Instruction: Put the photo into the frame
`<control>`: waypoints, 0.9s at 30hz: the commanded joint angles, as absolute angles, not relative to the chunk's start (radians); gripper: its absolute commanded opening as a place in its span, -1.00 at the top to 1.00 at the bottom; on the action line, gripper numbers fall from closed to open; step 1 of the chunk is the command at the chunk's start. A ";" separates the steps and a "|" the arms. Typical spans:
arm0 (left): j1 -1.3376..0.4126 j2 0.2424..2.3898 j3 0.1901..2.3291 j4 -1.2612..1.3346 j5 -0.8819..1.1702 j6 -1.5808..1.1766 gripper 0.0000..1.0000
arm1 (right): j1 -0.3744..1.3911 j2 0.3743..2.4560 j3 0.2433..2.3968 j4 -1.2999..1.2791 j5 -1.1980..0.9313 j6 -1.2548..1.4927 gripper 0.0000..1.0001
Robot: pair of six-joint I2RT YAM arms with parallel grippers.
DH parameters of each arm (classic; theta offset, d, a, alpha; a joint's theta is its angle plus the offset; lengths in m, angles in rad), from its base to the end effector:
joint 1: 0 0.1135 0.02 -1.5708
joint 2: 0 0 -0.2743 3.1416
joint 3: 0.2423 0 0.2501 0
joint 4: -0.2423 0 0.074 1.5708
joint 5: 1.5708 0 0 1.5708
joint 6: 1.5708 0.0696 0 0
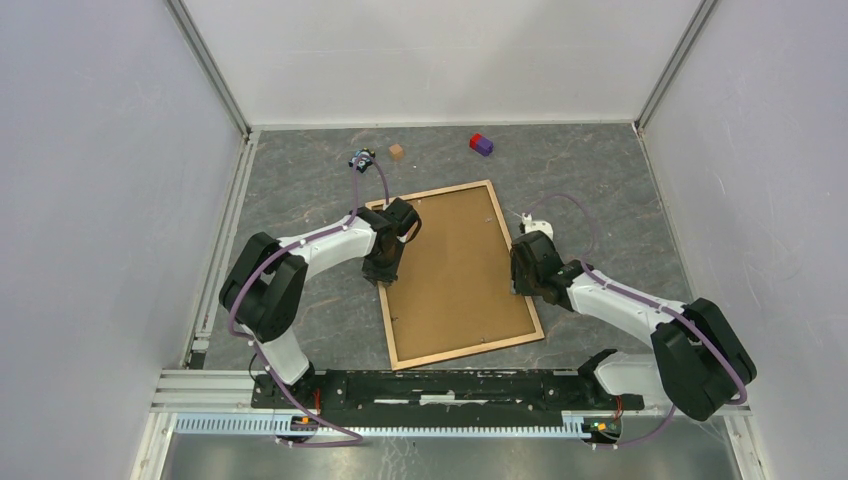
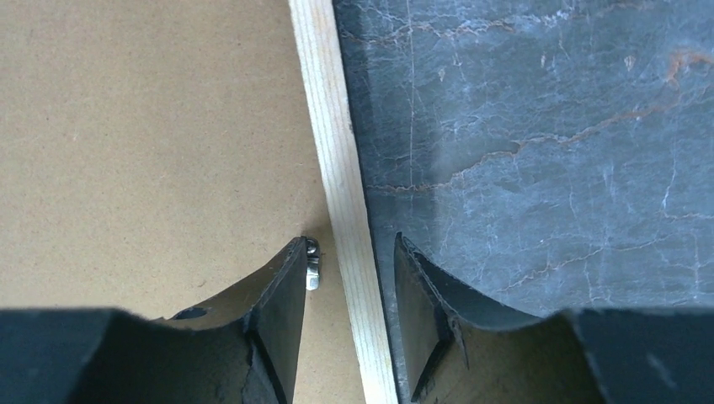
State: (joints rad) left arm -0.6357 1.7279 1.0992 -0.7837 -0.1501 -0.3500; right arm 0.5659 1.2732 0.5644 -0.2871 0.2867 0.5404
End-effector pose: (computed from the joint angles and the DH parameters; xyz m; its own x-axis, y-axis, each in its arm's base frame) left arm 0.2613 -0.1799 0.1491 -0.9412 0.2732 -0.1988 0.2612 0.9616 0.0846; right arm 0.2127 0.1118 0.1451 -0.8053 0.0731 -0.5884 0.0348 0.9965 0.0762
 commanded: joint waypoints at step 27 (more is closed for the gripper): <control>-0.637 1.741 1.123 -0.790 -0.110 -0.310 0.95 | 0.563 1.220 0.491 -0.284 0.332 0.319 0.22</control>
